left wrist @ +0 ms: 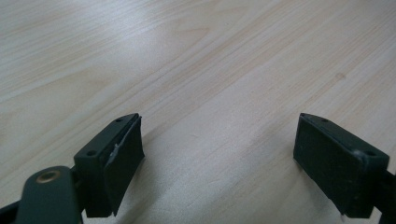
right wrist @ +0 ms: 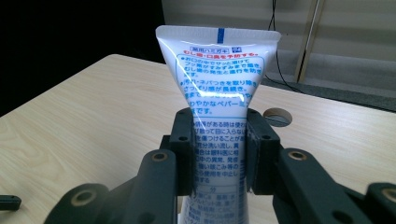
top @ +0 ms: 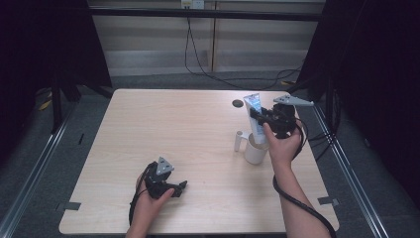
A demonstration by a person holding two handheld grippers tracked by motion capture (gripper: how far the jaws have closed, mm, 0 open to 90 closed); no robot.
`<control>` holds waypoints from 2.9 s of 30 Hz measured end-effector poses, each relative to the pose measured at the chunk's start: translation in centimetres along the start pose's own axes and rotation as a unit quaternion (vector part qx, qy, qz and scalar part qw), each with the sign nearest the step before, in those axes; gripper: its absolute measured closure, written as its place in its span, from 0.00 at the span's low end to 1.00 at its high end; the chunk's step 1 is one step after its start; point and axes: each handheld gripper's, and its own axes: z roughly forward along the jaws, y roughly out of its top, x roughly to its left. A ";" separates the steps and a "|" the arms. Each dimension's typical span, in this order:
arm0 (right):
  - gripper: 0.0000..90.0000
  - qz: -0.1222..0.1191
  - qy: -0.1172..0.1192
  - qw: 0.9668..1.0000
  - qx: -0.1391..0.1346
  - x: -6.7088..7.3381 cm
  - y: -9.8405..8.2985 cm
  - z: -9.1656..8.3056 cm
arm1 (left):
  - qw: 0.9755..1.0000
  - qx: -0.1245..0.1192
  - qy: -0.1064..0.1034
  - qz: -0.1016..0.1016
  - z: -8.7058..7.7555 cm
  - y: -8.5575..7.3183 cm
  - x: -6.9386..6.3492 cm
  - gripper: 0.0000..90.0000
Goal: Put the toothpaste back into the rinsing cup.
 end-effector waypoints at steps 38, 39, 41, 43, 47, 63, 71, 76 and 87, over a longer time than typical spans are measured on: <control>0.75 0.004 -0.018 1.000 -0.016 -0.9 -3.0 0.7 | 1.000 0.001 0.003 0.003 -0.1 0.0 -0.1 0.18; 0.75 0.004 -0.018 1.000 -0.018 -0.8 -3.0 0.7 | 1.000 0.002 0.003 0.003 -0.1 0.0 -0.1 0.18; 0.75 0.005 -0.018 1.000 -0.018 -0.8 -3.1 0.7 | 1.000 0.002 0.003 0.003 -0.1 0.0 -0.1 0.18; 0.75 0.004 -0.019 1.000 -0.020 -0.8 -3.3 0.7 | 1.000 0.001 0.003 0.003 -0.1 0.0 -0.1 0.18; 0.75 0.006 -0.021 1.000 -0.022 -0.8 -3.8 0.6 | 1.000 0.002 0.003 0.003 -0.1 0.0 -0.1 0.18; 0.75 0.007 -0.019 1.000 -0.022 -0.9 -5.2 0.3 | 1.000 -0.001 0.004 -0.002 -0.1 -0.1 -0.1 0.18; 0.74 0.007 -0.015 1.000 -0.020 -0.7 -5.8 0.2 | 1.000 -0.001 0.004 -0.001 -0.1 -0.1 -0.1 0.18; 0.74 0.008 -0.015 1.000 -0.020 -0.8 -6.0 0.1 | 1.000 -0.001 0.004 -0.001 -0.1 -0.1 -0.1 0.18; 0.74 0.008 -0.013 1.000 -0.015 -0.8 -6.7 -0.5 | 1.000 -0.001 0.004 -0.002 -0.1 -0.1 -0.1 0.18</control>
